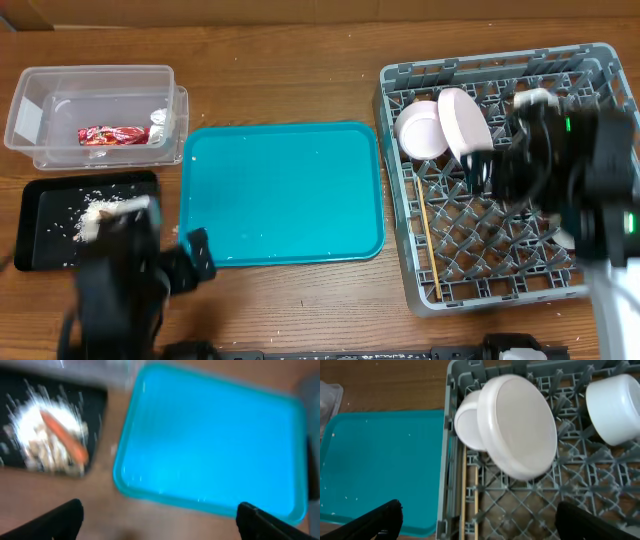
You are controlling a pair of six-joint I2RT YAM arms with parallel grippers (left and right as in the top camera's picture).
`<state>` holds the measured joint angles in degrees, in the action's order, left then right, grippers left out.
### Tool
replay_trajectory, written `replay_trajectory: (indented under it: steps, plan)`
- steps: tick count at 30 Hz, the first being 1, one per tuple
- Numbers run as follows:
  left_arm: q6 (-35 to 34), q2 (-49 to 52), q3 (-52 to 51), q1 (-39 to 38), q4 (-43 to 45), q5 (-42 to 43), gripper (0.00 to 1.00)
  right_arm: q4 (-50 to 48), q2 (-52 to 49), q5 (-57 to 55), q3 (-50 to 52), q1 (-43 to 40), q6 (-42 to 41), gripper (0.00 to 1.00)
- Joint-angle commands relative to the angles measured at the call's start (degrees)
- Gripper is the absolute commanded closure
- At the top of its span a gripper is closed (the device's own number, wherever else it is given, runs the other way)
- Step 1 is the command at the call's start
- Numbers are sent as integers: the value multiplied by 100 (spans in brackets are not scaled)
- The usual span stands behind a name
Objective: Sort waste into correct bins and load items into the dishwasher
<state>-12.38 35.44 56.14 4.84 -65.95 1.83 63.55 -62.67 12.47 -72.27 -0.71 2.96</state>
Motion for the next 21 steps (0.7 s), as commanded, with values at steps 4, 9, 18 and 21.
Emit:
replay_trajectory:
  steps: [4,9,18,21]
  plan:
    - [-92,-1655,-293,-37,599,-13,0,509,1019,-177,1106,-22,7,0]
    - [-92,-1945,-295,-37,205,-11,0,973,1047,-177,1115,-22,7,0]
    - [-116,-1939,-317,-37,-457,-31,0,966,804,-177,1115,-22,7,0]
    - [-116,-1939,-317,-37,-457,-31,0,966,664,-177,1115,-22,7,0]
